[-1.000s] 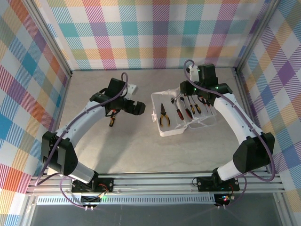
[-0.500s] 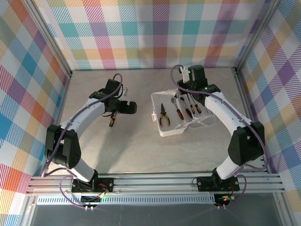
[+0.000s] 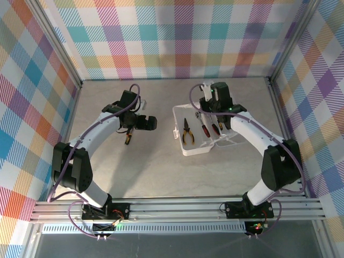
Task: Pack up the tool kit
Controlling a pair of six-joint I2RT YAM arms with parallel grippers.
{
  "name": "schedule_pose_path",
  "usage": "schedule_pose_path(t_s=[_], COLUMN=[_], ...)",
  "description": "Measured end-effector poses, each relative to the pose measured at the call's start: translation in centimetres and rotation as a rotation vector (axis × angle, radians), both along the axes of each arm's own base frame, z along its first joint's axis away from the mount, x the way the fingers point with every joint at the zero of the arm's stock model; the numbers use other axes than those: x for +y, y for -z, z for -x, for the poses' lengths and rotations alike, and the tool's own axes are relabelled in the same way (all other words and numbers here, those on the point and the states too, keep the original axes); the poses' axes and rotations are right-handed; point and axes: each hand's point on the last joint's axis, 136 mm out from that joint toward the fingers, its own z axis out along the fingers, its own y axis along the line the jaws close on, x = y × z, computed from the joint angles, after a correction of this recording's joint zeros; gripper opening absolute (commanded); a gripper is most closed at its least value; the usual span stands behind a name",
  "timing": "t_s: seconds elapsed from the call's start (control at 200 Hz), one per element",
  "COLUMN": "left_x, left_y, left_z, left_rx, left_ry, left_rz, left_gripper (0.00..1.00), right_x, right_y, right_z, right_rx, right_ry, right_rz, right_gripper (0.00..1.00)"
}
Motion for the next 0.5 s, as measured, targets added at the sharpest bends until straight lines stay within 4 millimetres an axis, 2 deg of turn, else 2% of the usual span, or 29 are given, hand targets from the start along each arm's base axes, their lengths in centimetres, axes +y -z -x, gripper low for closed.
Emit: schedule_pose_path(t_s=[0.265,0.5], left_x=[-0.1,-0.2], left_y=[0.2,0.2], left_z=[0.0,0.2], left_rx=[0.007,0.021], left_ry=[0.005,0.01], left_rz=[0.004,0.009], left_gripper=[1.0,1.0], right_x=[-0.5,-0.5], right_y=[0.6,1.2], right_z=[2.5,3.1], right_rx=[-0.002,0.0], right_ry=[0.031,0.07], right_rz=[-0.036,-0.042], right_gripper=[0.0,0.0])
